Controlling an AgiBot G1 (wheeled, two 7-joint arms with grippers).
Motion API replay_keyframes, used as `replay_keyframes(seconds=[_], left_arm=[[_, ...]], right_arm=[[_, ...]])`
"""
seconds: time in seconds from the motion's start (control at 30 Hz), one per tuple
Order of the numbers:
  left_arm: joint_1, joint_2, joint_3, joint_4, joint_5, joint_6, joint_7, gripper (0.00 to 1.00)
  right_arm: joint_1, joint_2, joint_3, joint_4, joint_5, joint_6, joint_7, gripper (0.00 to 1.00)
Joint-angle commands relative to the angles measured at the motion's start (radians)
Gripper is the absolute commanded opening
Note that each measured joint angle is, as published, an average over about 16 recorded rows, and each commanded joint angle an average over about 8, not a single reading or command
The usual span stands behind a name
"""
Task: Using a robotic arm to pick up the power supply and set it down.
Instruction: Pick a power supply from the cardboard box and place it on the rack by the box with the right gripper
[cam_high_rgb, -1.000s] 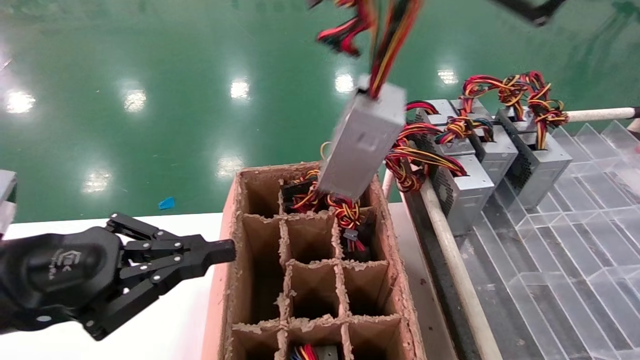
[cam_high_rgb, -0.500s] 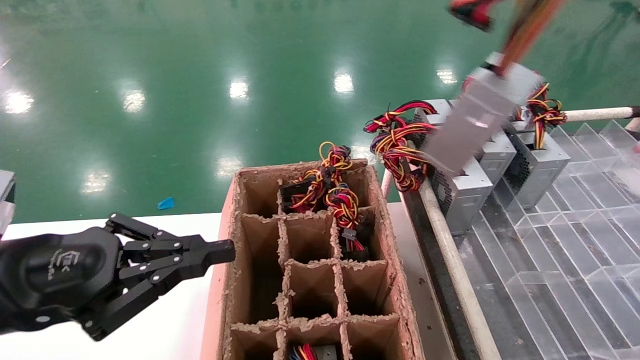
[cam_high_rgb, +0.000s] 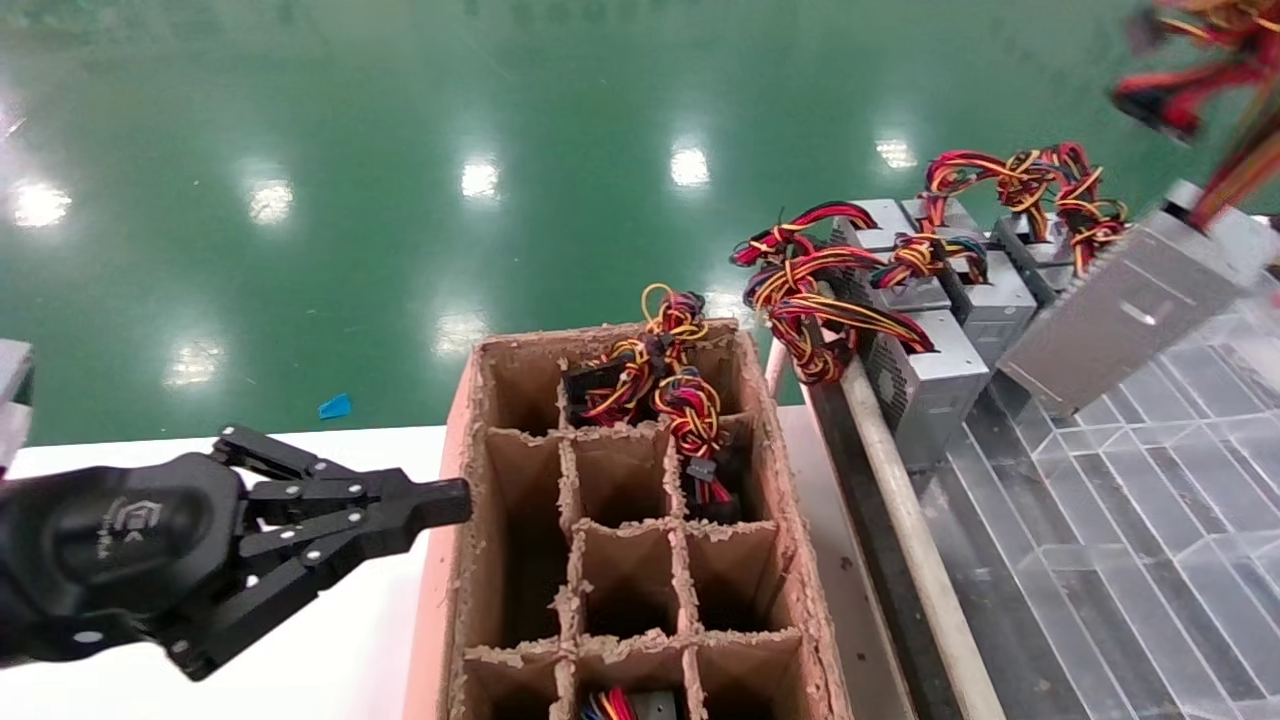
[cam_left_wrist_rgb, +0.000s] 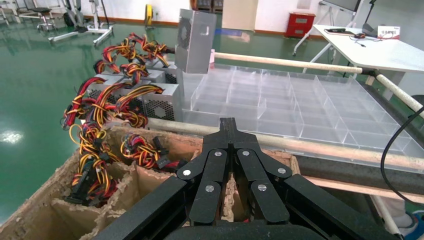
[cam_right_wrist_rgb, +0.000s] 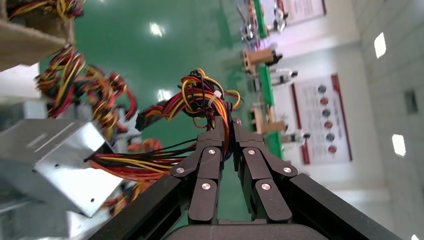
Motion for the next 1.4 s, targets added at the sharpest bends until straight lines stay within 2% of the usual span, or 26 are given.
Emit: replay_keyframes(seconds=[0.03, 0.37, 0.57, 0.97, 1.4], left_arm=[[0.0, 0.0, 0.0, 0.0, 0.0, 0.0, 0.0, 0.0], [0.0, 0.0, 0.0, 0.0, 0.0, 0.0, 0.0, 0.0], [0.0, 0.0, 0.0, 0.0, 0.0, 0.0, 0.0, 0.0], [0.0, 0.0, 0.0, 0.0, 0.0, 0.0, 0.0, 0.0], [0.0, 0.0, 0.0, 0.0, 0.0, 0.0, 0.0, 0.0]], right_arm=[[-0.014, 0.026, -0.001, -0.01, 0.005, -0.004, -0.001, 0.0], [-0.115, 0.085, -0.021, -0.081, 0.053, 0.007, -0.041, 0.0], [-0.189, 0.085, -0.038, -0.133, 0.101, 0.011, -0.078, 0.0], [-0.314, -0.032, -0.06, -0.206, 0.188, 0.027, -0.166, 0.0], [-0.34, -0.134, -0.053, -0.231, 0.223, 0.065, -0.219, 0.0]])
